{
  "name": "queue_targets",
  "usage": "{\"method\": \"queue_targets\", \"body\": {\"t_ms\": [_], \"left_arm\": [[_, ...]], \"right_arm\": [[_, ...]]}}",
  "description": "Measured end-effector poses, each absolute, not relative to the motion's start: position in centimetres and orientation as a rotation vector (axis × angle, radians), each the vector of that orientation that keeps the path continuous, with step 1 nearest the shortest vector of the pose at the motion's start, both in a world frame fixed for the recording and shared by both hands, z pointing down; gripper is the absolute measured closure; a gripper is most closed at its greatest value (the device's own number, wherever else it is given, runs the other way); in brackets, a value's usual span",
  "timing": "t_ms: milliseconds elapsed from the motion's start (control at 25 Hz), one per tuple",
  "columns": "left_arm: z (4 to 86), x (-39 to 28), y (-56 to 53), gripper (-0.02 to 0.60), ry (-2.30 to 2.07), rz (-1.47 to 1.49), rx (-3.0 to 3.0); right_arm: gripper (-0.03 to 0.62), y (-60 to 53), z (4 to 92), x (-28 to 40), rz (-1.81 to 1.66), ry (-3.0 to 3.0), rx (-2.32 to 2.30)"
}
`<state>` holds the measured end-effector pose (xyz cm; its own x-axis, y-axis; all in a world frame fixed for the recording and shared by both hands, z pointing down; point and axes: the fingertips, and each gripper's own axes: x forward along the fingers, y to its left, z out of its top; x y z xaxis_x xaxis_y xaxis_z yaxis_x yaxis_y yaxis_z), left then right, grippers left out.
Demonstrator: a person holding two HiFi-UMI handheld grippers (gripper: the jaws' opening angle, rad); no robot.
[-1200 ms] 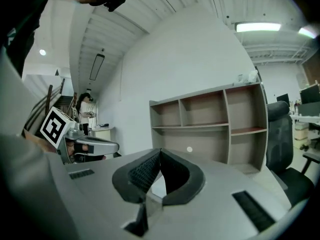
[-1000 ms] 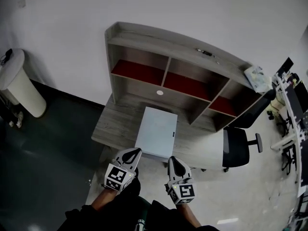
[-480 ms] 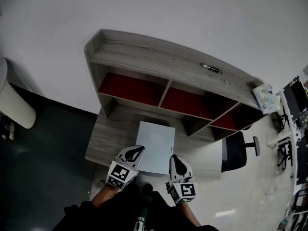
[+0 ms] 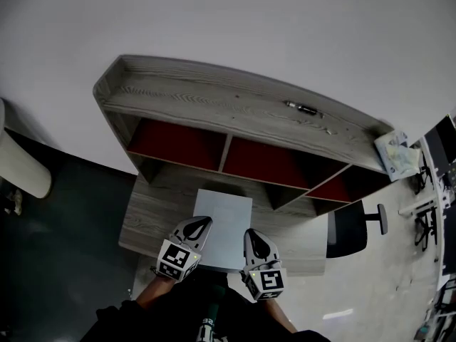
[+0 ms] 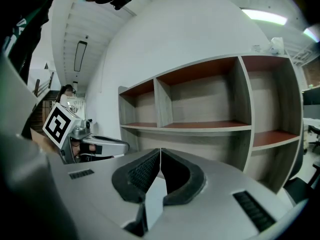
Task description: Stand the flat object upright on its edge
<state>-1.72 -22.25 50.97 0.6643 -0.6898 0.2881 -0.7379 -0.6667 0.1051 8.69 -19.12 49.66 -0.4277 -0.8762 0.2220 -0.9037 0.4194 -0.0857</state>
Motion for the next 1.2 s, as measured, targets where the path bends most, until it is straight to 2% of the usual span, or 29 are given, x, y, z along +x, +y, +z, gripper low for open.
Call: {"method": "queue_targets", "body": {"t_ms": [1200], "left_arm": [[52.8,-0.8,-25.6,0.569,-1.131,0.348,2.603]], "right_arm": [[0.559,-23.6,52.5,10.4,0.485,-2.558,1.489]]}}
